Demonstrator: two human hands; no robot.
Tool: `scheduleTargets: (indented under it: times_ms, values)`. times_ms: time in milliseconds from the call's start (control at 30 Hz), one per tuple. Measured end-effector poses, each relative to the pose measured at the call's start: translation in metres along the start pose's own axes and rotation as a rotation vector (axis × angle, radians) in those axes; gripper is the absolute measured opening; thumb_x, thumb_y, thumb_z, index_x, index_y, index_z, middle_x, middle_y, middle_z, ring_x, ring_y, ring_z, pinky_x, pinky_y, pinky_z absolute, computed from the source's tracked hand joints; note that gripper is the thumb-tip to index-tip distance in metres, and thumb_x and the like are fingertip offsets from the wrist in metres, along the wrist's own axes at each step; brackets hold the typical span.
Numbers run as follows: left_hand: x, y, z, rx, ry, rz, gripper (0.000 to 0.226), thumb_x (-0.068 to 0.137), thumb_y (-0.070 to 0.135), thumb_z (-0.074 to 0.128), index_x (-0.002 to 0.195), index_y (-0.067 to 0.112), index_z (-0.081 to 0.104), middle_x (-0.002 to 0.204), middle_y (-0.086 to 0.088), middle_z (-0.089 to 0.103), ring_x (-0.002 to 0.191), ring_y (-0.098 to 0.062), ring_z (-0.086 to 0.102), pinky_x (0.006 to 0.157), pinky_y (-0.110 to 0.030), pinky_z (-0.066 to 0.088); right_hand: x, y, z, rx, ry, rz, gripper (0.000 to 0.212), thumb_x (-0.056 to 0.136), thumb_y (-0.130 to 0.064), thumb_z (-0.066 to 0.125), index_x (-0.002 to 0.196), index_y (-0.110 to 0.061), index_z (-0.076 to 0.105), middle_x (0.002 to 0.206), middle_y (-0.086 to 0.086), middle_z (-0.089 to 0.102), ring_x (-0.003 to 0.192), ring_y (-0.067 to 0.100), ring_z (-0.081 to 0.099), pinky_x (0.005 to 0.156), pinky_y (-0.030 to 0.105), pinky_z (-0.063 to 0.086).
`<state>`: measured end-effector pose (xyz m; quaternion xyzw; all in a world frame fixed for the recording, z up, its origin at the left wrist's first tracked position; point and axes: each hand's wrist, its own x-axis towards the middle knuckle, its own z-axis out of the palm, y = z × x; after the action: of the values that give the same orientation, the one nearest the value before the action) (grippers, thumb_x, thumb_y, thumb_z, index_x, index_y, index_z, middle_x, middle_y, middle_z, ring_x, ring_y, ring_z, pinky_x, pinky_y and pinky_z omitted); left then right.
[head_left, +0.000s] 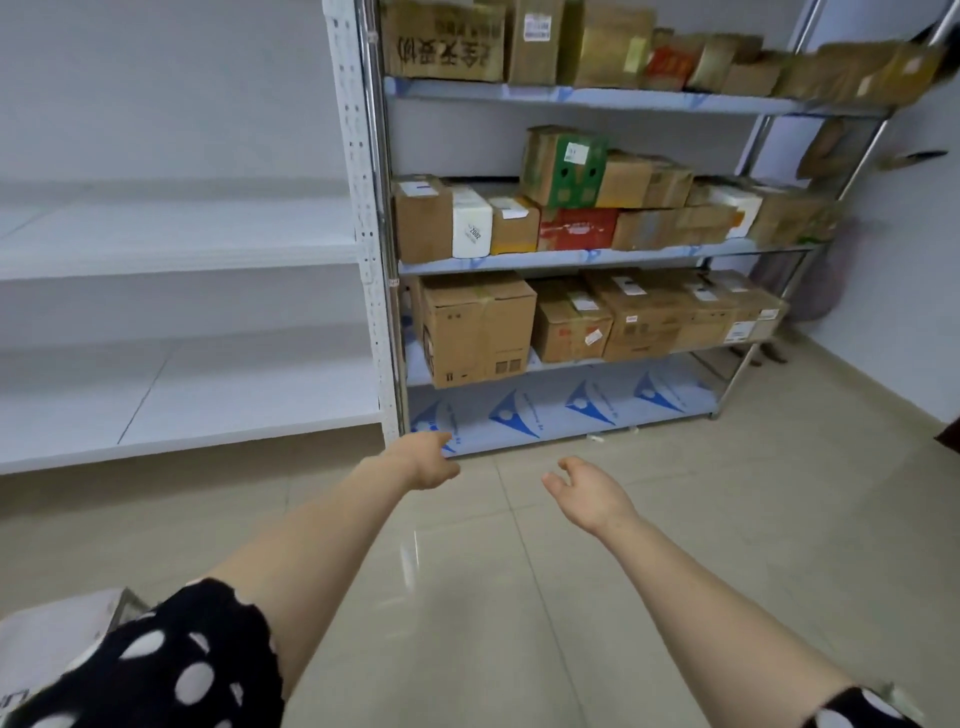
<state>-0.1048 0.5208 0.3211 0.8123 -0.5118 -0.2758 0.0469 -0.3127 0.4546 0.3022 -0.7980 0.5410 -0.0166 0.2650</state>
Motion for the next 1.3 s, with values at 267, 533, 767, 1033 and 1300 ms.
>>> scheduleTargets:
  times_ms: [267, 533, 767, 1033, 1300]
  values:
    - [0.144, 0.037, -0.073, -0.035, 0.054, -0.078, 0.045, 0.097, 0.02, 0.047, 0.141, 0.009, 0.041, 0.141, -0.013, 0.047, 0.129, -0.028, 0.045, 0.102, -0.033, 0.038, 0.192, -0.006, -0.053, -0.035, -0.043, -0.05, 0.052, 0.101, -0.041, 0.036, 0.144, -0.01, 0.037, 0.146, 0.007, 0.043, 0.132, 0.024, 0.042, 0.105, 0.036, 0.035]
    - [0.293, 0.076, -0.097, -0.2, 0.127, -0.319, 0.051, 0.095, 0.031, 0.051, 0.141, 0.01, 0.042, 0.142, -0.012, 0.047, 0.13, -0.028, 0.045, 0.108, -0.038, 0.036, 0.398, 0.0, -0.096, -0.112, -0.142, -0.278, 0.047, 0.101, -0.042, 0.035, 0.134, -0.01, 0.046, 0.134, 0.01, 0.052, 0.114, 0.028, 0.055, 0.092, 0.042, 0.047]
    - [0.396, 0.089, -0.123, -0.237, 0.126, -0.488, 0.058, 0.095, 0.034, 0.051, 0.146, 0.013, 0.036, 0.147, -0.01, 0.042, 0.134, -0.026, 0.04, 0.11, -0.036, 0.034, 0.533, -0.002, -0.12, -0.124, -0.257, -0.327, 0.053, 0.102, -0.041, 0.033, 0.145, -0.012, 0.034, 0.144, 0.012, 0.045, 0.13, 0.03, 0.044, 0.103, 0.038, 0.039]
    - [0.509, 0.059, -0.143, -0.364, 0.2, -0.604, 0.041, 0.097, 0.023, 0.048, 0.135, 0.009, 0.048, 0.134, -0.013, 0.053, 0.123, -0.027, 0.05, 0.1, -0.034, 0.04, 0.669, -0.014, -0.111, -0.142, -0.183, -0.203, 0.046, 0.102, -0.036, 0.036, 0.136, -0.006, 0.044, 0.134, 0.016, 0.047, 0.12, 0.033, 0.049, 0.098, 0.042, 0.044]
    - [0.601, 0.024, -0.156, -0.583, 0.259, -0.67, 0.029, 0.089, 0.025, 0.059, 0.116, 0.014, 0.06, 0.114, -0.008, 0.063, 0.104, -0.026, 0.059, 0.091, -0.037, 0.05, 0.77, -0.027, -0.101, -0.096, -0.222, 0.039, 0.042, 0.101, -0.028, 0.04, 0.133, -0.001, 0.038, 0.132, 0.021, 0.048, 0.118, 0.037, 0.05, 0.091, 0.042, 0.043]
